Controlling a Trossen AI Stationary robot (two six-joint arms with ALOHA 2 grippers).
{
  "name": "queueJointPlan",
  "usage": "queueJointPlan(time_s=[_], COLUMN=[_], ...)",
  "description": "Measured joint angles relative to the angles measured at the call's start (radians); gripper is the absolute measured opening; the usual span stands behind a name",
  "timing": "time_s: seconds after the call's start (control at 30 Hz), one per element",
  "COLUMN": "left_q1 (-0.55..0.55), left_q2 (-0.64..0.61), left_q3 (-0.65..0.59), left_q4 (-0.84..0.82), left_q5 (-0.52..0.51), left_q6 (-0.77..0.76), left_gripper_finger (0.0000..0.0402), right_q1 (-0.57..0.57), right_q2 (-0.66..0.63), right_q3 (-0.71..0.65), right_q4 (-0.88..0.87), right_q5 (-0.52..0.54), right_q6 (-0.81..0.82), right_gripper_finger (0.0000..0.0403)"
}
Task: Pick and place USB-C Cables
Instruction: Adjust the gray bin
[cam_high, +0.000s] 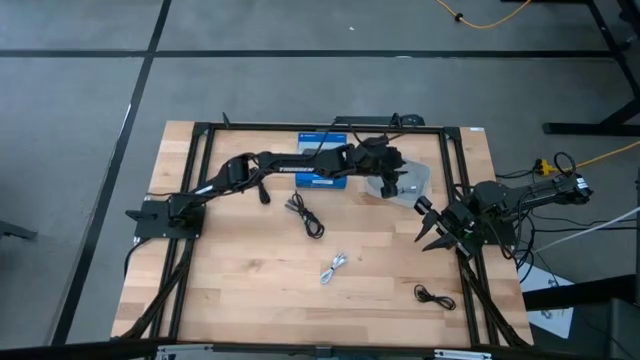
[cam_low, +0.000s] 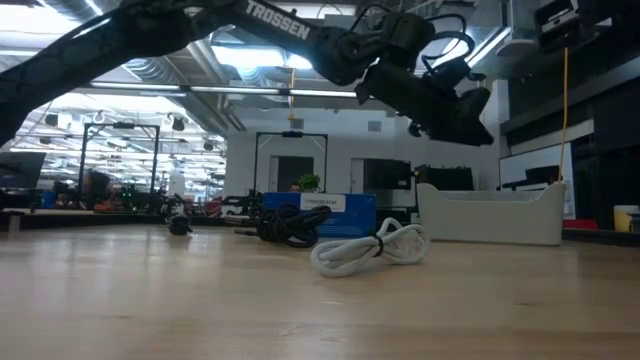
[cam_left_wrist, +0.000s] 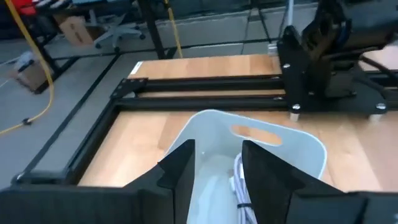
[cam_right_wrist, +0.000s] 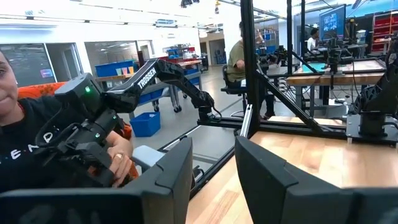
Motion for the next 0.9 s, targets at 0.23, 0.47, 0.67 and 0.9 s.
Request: queueJointPlan(time_s=[0.23, 0.47, 0.67, 0.9], left_q1=[0.001, 0.001, -0.019, -0.056], left_q2=[-0.009, -0.01, -0.011, -0.011], left_q3=[0.0, 0.0, 0.0, 0.0], left_q4=[-0.196, -0.346, -0.393, -0.365], left_q5=[-0.27, -0.461, -0.469, -0.582], left_q6=[0.005, -0.051, -0.081, -0.037], left_gripper_finger=[0.0127, 0.0127, 0.0127, 0.0124], right_q1=[0.0, 0.0, 0.0, 0.0], right_q2=[0.0, 0.0, 0.0, 0.0], right_q3=[0.0, 0.0, 0.0, 0.0], right_q4=[-0.01, -0.026, -0.041, -0.061], right_q5=[0.0, 0.0, 0.0, 0.002], right_q6=[0.021, 0.019, 0.018, -0.004], right_gripper_finger=[0.0126, 0.0126, 0.0126, 0.0126])
